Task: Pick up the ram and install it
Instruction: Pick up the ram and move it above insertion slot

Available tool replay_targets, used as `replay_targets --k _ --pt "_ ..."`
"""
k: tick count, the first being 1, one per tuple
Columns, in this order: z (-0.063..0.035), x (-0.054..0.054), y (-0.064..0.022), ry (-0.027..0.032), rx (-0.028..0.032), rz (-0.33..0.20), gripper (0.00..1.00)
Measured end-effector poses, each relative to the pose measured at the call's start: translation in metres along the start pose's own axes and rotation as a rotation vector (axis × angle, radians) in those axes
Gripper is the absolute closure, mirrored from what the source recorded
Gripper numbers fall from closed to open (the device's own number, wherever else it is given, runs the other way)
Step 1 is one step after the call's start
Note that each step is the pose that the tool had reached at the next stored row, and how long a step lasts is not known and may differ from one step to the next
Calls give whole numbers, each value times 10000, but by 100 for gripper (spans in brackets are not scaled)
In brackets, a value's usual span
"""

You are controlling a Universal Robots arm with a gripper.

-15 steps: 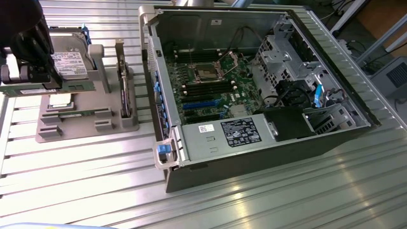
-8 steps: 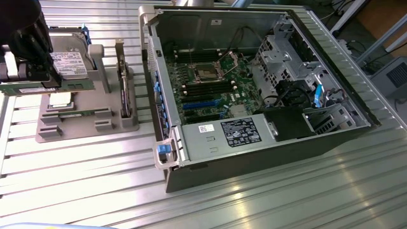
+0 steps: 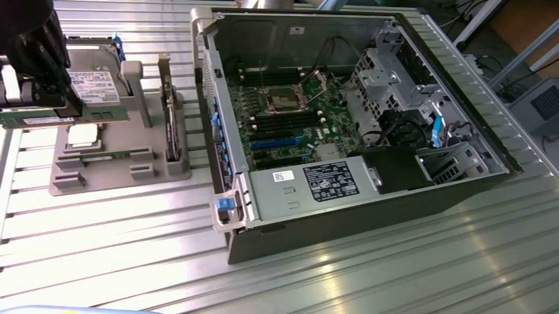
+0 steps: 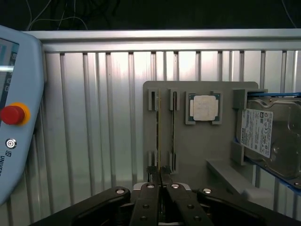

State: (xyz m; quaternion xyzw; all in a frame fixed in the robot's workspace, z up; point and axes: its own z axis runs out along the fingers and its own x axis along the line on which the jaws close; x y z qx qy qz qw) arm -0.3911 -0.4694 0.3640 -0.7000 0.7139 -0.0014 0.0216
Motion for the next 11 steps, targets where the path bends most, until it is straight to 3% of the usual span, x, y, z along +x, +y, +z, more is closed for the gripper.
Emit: replay_targets --k 11 --pt "-70 -2 -2 0 -1 -1 88"
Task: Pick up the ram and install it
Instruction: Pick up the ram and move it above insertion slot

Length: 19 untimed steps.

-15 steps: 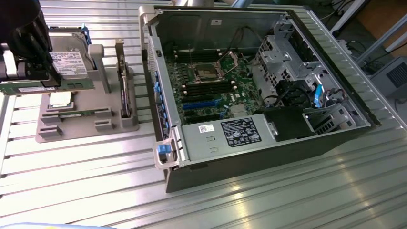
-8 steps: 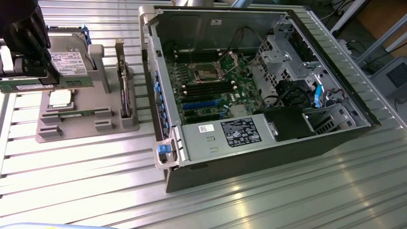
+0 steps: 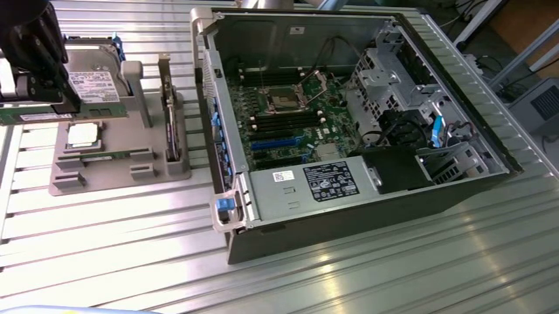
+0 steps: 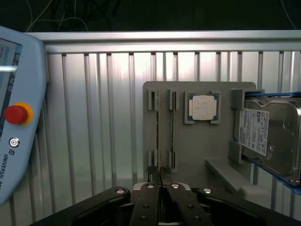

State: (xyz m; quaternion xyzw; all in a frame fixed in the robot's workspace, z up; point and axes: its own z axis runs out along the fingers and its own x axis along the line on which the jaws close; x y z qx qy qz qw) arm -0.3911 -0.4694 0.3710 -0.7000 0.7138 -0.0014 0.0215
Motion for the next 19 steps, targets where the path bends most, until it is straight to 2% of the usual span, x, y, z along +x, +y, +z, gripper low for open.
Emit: replay_targets --k 19 --pt "-102 -3 -3 0 1 0 88"
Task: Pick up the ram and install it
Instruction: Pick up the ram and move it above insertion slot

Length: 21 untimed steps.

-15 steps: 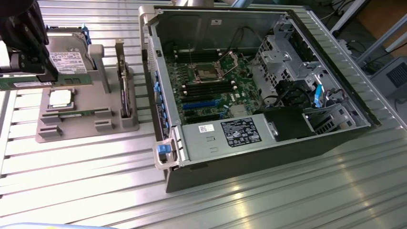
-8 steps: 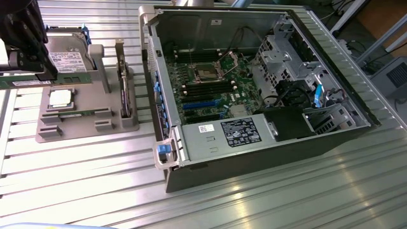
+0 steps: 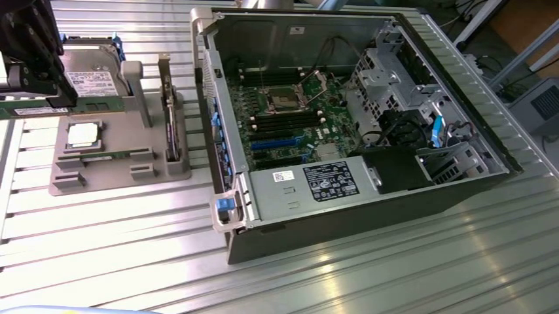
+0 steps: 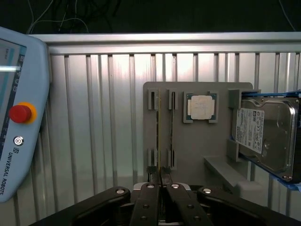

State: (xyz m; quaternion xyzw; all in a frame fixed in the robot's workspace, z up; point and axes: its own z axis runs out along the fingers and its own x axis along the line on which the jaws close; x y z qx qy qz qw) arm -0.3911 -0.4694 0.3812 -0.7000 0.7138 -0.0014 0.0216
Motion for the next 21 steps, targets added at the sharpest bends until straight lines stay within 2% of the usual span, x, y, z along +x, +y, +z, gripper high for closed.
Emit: replay_targets --k 6,21 --pt "-23 -1 -1 1 -1 0 88" --pt "-178 -5 -6 0 -1 0 88"
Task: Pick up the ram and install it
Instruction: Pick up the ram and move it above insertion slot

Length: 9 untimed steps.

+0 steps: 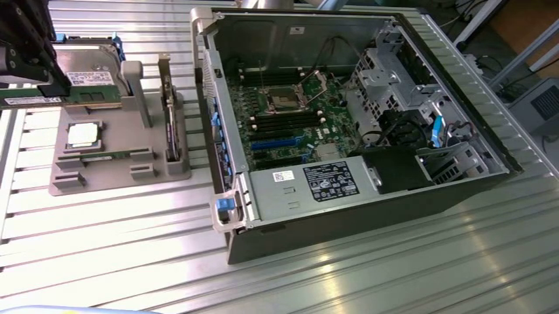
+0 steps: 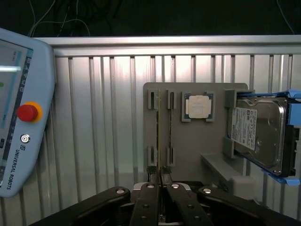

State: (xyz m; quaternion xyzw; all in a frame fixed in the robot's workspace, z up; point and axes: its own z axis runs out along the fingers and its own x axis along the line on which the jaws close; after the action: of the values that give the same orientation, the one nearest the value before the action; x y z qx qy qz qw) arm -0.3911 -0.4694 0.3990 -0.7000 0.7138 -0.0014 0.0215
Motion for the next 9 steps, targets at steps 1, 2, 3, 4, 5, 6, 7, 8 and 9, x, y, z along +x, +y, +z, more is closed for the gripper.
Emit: replay_targets --k 1,2,3,4,5,6,7,8,9 --pt "-7 0 0 1 0 0 88" --pt "-21 -1 -1 0 0 0 88" --pt "-42 -1 -2 1 -1 0 88" --pt "-61 -2 -2 1 -1 0 88" --pt "-79 -2 -3 0 0 0 88" --pt "-101 -3 -4 0 0 0 88" --pt "-125 -3 -4 -1 1 0 88" --pt "-126 -3 -4 -1 1 0 88" --pt "-126 -4 -4 -1 1 0 88"
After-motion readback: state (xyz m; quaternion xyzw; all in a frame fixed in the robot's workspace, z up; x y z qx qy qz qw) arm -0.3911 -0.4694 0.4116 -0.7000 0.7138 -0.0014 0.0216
